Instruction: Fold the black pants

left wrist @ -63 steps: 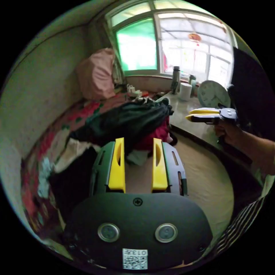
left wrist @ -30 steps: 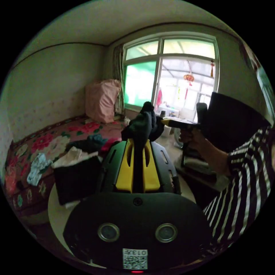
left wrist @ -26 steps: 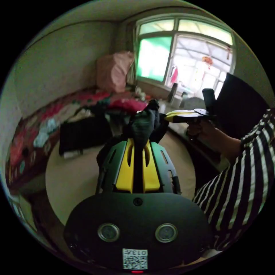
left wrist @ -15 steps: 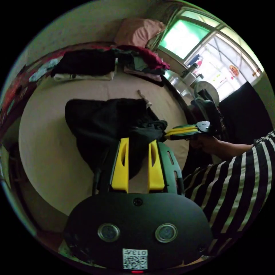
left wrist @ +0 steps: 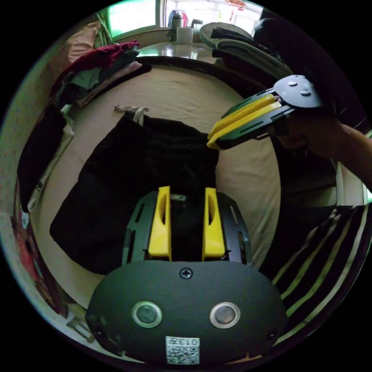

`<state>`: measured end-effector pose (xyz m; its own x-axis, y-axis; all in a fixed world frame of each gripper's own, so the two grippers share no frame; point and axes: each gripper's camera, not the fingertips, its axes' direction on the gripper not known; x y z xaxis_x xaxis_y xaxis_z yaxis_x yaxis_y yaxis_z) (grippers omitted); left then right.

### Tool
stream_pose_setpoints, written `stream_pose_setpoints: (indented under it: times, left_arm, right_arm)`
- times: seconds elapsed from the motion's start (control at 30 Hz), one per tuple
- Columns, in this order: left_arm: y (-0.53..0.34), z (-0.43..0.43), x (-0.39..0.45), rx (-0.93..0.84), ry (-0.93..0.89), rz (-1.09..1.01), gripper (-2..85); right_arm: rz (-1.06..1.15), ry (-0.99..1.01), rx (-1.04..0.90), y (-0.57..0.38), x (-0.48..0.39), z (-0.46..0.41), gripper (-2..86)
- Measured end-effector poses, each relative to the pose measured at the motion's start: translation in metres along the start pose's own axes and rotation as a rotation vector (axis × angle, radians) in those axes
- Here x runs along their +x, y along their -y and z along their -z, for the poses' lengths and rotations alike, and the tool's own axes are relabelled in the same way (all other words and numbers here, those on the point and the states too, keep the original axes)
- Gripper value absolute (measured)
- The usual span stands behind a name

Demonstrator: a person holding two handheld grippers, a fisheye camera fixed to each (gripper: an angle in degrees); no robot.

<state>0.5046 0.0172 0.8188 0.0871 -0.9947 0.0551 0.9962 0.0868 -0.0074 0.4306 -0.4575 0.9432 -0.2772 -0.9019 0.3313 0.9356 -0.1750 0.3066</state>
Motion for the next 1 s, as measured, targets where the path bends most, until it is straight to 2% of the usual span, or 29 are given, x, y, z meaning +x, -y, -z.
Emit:
stream_pose_setpoints:
  times: [0.07, 0.13, 0.2, 0.27, 0.37, 0.43, 0.47, 0.5, 0.6, 0.63, 0.7, 0.73, 0.8, 0.87, 0.93, 1.0]
  left_arm:
    - [-0.019, 0.002, -0.014, -0.001, -0.054, 0.030, 5.2]
    - [-0.055, 0.020, -0.042, 0.076, -0.129, 0.140, 2.9]
    - [-0.091, 0.038, -0.064, 0.148, -0.118, 0.214, 2.2]
    - [-0.134, 0.060, -0.091, 0.238, -0.107, 0.307, 1.9]
    - [-0.231, 0.102, -0.143, 0.487, -0.152, 0.550, 1.8]
    - [-0.324, 0.116, -0.179, 0.626, -0.167, 0.827, 2.2]
    - [-0.348, 0.116, -0.186, 0.646, -0.166, 0.904, 2.4]
    - [-0.396, 0.111, -0.197, 0.667, -0.167, 1.073, 3.1]
    - [-0.501, 0.082, -0.206, 0.614, -0.261, 1.454, 5.4]
    - [-0.533, 0.081, -0.200, 0.672, -0.265, 1.535, 5.8]
    - [-0.561, 0.094, -0.189, 0.720, -0.171, 1.568, 6.8]
    - [-0.568, 0.107, -0.182, 0.710, -0.076, 1.530, 8.1]
    - [-0.562, 0.123, -0.175, 0.675, -0.010, 1.406, 10.7]
    - [-0.542, 0.128, -0.169, 0.626, -0.038, 1.261, 13.1]
    - [-0.509, 0.119, -0.158, 0.554, -0.144, 1.089, 16.4]
    - [-0.486, 0.110, -0.150, 0.525, -0.177, 1.006, 18.9]
  right_arm:
    - [-0.014, 0.013, -0.028, 0.000, -0.016, -0.001, 1.5]
    - [-0.020, 0.032, 0.031, -0.003, -0.032, 0.013, 0.9]
    - [-0.049, 0.018, 0.161, -0.014, -0.052, 0.035, 0.6]
    - [-0.066, -0.008, 0.179, -0.020, -0.063, 0.043, 0.8]
    - [-0.103, -0.086, 0.170, -0.031, -0.073, 0.044, 2.3]
    - [-0.120, -0.103, 0.167, -0.035, -0.079, 0.043, 4.1]
    - [-0.122, -0.102, 0.175, -0.036, -0.083, 0.043, 5.6]
    - [-0.124, -0.098, 0.159, -0.035, -0.087, 0.040, 6.5]
    - [-0.106, -0.033, 0.116, -0.032, -0.099, 0.035, 7.2]
    - [-0.099, -0.031, 0.110, -0.032, -0.102, 0.034, 7.3]
    - [-0.050, -0.040, 0.105, -0.030, -0.115, 0.035, 7.4]
    - [-0.038, -0.039, 0.099, -0.029, -0.118, 0.035, 7.5]
    - [0.018, -0.003, 0.076, -0.024, -0.132, 0.032, 8.1]
    - [0.105, 0.016, 0.053, -0.019, -0.152, 0.027, 8.8]
    - [0.232, 0.002, 0.047, -0.015, -0.181, 0.023, 10.3]
    - [0.418, -0.048, 0.033, -0.013, -0.228, 0.013, 13.2]
